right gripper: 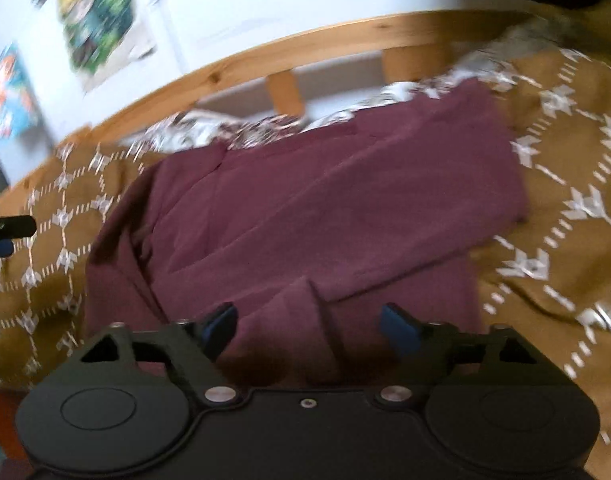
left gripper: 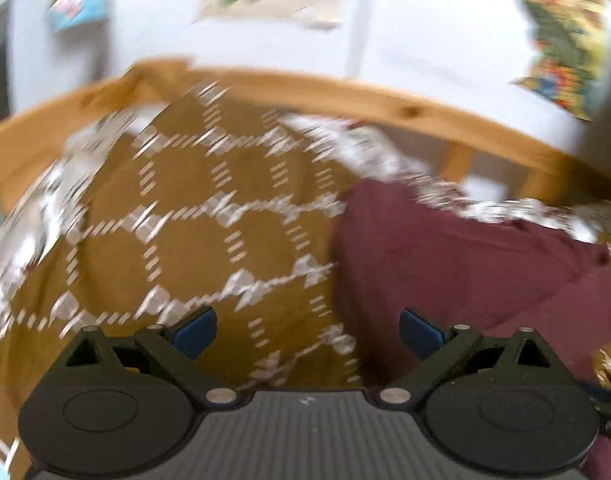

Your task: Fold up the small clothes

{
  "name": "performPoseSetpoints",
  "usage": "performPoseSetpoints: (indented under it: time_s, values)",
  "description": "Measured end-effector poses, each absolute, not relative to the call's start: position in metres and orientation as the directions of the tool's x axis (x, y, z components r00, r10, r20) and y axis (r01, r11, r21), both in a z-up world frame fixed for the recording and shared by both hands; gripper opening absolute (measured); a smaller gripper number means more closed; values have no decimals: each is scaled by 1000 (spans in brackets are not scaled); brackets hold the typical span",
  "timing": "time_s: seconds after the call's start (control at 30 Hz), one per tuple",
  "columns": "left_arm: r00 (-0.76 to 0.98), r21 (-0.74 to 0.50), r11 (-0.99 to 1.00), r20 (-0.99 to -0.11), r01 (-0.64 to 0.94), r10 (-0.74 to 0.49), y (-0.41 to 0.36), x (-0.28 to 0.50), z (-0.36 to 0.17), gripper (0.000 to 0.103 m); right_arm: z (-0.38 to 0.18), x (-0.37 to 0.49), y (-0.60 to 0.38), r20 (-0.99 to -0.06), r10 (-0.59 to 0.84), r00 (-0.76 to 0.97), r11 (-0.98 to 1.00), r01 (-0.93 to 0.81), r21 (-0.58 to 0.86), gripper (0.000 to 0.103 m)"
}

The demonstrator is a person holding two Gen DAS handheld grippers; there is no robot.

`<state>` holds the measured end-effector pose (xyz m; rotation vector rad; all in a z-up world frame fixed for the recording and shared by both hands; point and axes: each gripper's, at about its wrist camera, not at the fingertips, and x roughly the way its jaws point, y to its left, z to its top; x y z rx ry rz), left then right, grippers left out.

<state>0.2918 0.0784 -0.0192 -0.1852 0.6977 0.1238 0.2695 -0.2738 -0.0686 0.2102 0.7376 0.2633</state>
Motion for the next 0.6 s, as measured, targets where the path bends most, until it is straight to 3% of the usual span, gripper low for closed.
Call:
performPoseSetpoints:
  time_s: [0.03,0.13,0.3,0.6]
  values:
    - [745,-146,968,-664,-203,56,85,294,-21,100,-71,272,-269,-647,307,699,949,-168,269,34]
    - [732,-199,952,-680,-234,38,99,300,-21,99,-70,269,-268,-666,280,691,957,-148,249,3]
    - [723,-173,953,-688,-250,64,103,303,-20,99,-45,239,-313,-647,180,741,947,48,317,1]
    - [679,-223,949,-734,-222,-13,106,313,-31,98,-50,228,-326,-711,44,702,960,168,224,4]
